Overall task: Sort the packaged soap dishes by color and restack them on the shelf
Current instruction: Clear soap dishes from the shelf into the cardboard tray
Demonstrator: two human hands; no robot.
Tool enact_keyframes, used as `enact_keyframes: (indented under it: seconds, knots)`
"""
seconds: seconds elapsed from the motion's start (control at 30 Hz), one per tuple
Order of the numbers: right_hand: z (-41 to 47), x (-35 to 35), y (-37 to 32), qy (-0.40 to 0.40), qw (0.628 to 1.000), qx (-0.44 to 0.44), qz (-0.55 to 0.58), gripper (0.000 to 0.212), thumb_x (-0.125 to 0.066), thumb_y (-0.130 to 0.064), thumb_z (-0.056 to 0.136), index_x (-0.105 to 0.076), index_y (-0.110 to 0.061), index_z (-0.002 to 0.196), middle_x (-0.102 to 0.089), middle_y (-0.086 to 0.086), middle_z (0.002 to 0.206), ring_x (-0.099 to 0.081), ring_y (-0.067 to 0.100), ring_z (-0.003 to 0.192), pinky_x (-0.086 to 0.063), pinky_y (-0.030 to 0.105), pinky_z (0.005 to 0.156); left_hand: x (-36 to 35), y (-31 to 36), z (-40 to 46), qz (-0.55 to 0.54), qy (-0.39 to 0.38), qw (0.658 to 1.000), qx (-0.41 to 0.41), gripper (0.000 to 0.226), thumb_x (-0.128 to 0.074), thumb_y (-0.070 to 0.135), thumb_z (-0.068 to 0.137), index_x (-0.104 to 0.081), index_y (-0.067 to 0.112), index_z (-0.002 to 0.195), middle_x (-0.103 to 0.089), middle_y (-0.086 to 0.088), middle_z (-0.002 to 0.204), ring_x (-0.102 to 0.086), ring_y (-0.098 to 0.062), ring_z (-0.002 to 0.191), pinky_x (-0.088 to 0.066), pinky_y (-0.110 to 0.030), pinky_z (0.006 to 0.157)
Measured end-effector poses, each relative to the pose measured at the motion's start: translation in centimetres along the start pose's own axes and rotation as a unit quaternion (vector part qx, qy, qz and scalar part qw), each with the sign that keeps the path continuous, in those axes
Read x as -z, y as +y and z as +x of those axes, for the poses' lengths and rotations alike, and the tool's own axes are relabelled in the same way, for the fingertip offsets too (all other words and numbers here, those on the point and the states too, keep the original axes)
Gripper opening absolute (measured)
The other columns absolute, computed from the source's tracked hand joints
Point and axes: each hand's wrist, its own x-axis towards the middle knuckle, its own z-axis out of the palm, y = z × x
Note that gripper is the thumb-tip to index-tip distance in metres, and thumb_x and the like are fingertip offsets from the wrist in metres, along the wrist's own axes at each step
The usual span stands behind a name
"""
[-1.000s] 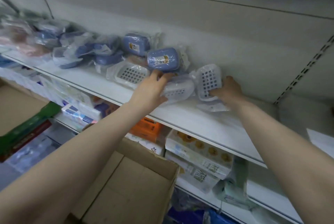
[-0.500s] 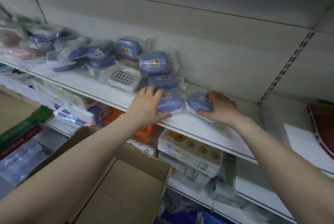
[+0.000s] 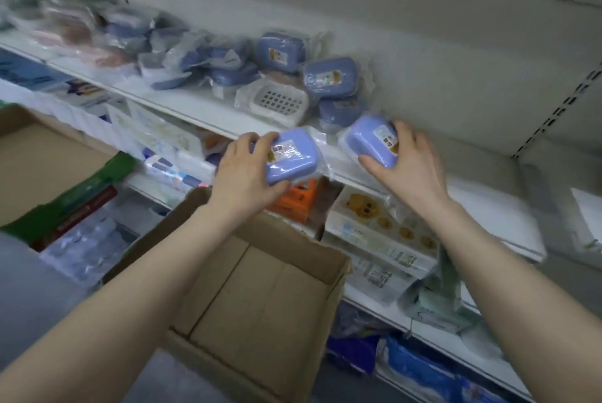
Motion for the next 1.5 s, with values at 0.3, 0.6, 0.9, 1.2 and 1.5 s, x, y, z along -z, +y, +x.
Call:
enact_keyframes:
  seconds: [0.3, 0.6, 0.9, 1.2, 1.5]
  knots:
    - [-8.5, -9.3, -17.8, -0.092, 0.991, 0.073, 0.063, 0.084, -0.069, -0.052, 0.075, -0.037, -0.012, 0.142, -0.052, 0.016, 0.125, -0.048, 0.039, 0.112, -0.04, 0.044, 0.092, 8.4, -16.7, -14.2, 0.032, 0.001, 0.984, 0.177, 0.083, -0.065, 0.045, 0.068, -0.038, 0.015, 0.141, -0.045, -0.016, 0.127, -0.046, -0.04, 0.112, -0.043, -0.046, 0.094]
    - [-11.7, -19.3, -34.5, -0.21, 0.954, 0.185, 0.11, 0.072, -0.071, -0.048, 0.071, -0.046, -0.01, 0.127, -0.054, 0.015, 0.114, -0.05, 0.038, 0.108, -0.042, 0.042, 0.086, 15.9, -30.0, -26.2, 0.077, 0.01, 0.937, 0.34, 0.09, -0.077, 0.044, 0.067, -0.036, 0.013, 0.141, -0.045, -0.012, 0.126, -0.045, -0.034, 0.112, -0.044, -0.041, 0.089]
    - [-9.6, -29.3, -47.2, -0.267, 0.912, 0.278, 0.139, 0.071, -0.07, -0.05, 0.072, -0.044, -0.012, 0.126, -0.052, 0.012, 0.116, -0.05, 0.035, 0.104, -0.044, 0.042, 0.082, 17.7, -39.9, -30.0, 0.107, 0.018, 0.89, 0.442, 0.083, -0.077, 0.046, 0.067, -0.042, 0.016, 0.137, -0.048, -0.009, 0.12, -0.048, -0.032, 0.11, -0.045, -0.041, 0.089]
    - [-7.8, -37.3, -62.1, -0.316, 0.87, 0.332, 0.183, 0.063, -0.07, -0.052, 0.068, -0.048, -0.014, 0.113, -0.055, 0.005, 0.106, -0.05, 0.03, 0.095, -0.041, 0.036, 0.072, 21.9, -50.3, -31.5, 0.115, 0.042, 0.846, 0.52, 0.082, -0.078, 0.045, 0.066, -0.044, 0.016, 0.135, -0.046, -0.011, 0.122, -0.046, -0.033, 0.111, -0.044, -0.041, 0.093]
    - [-6.4, -42.7, -77.4, -0.305, 0.88, 0.309, 0.191, 0.067, -0.066, -0.061, 0.065, -0.046, -0.019, 0.113, -0.054, -0.001, 0.103, -0.053, 0.024, 0.09, -0.05, 0.044, 0.074, 28.5, -66.2, -30.2, 0.108, 0.009, 0.866, 0.489, 0.08, -0.076, 0.046, 0.068, -0.042, 0.018, 0.135, -0.045, -0.009, 0.126, -0.044, -0.033, 0.113, -0.043, -0.04, 0.093]
